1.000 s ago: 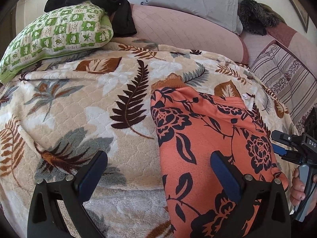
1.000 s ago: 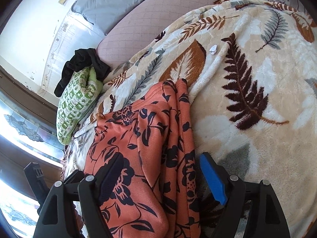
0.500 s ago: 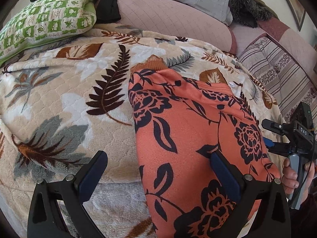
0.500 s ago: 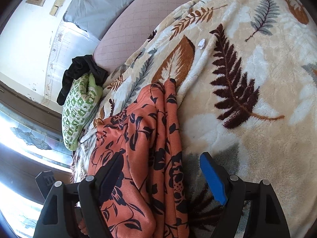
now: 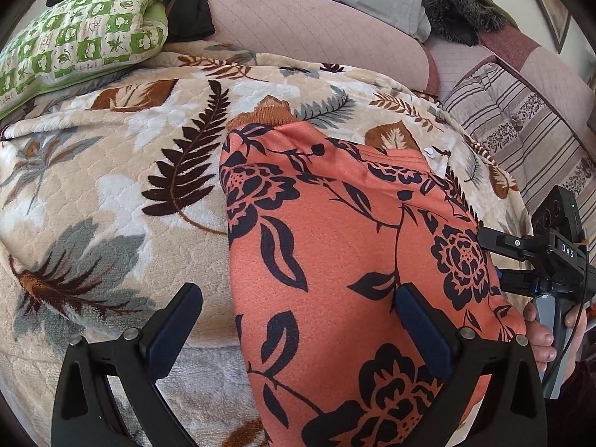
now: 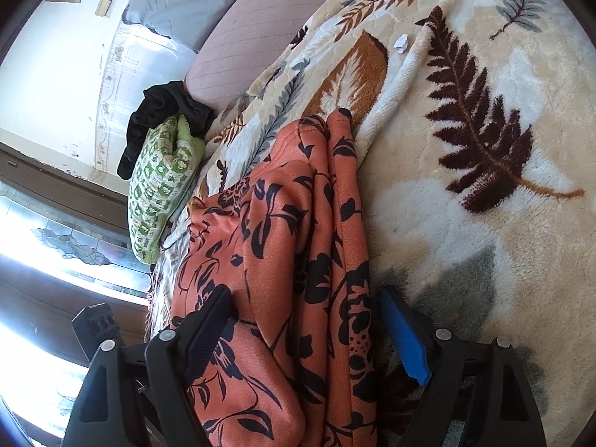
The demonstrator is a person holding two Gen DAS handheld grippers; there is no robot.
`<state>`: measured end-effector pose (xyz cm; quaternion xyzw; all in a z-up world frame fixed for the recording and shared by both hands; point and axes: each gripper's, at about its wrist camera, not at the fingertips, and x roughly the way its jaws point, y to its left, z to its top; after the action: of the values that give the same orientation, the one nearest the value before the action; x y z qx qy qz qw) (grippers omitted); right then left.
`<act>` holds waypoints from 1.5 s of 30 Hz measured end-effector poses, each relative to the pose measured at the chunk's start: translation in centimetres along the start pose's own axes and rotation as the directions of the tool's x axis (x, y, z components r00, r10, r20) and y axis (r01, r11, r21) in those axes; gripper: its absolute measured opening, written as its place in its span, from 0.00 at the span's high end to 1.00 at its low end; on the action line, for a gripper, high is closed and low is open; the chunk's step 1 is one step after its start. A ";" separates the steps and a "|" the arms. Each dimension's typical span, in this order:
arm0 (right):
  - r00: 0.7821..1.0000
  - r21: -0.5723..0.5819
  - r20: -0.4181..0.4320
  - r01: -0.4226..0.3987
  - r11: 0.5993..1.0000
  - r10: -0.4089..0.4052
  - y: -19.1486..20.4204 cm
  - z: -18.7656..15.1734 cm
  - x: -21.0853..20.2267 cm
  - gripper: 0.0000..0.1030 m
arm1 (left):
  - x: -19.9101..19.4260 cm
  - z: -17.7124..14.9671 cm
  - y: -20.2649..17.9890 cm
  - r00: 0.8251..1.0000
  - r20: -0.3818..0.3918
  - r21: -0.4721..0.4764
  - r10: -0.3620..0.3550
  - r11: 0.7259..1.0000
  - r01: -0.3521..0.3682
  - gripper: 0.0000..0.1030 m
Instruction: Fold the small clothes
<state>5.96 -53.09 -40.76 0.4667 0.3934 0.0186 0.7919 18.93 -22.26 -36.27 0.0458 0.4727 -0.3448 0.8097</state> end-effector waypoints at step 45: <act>0.967 -0.342 0.148 0.248 0.907 -0.209 10.1 -3.4 2.2 0.50 | -1.8 0.1 -1.1 0.999 0.047 0.057 -0.025 0.998 0.022 0.55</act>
<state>8.76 -44.04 -35.37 0.2660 0.3921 -0.0282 0.8802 17.78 -22.24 -34.46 0.0548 0.4437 -0.3686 0.8150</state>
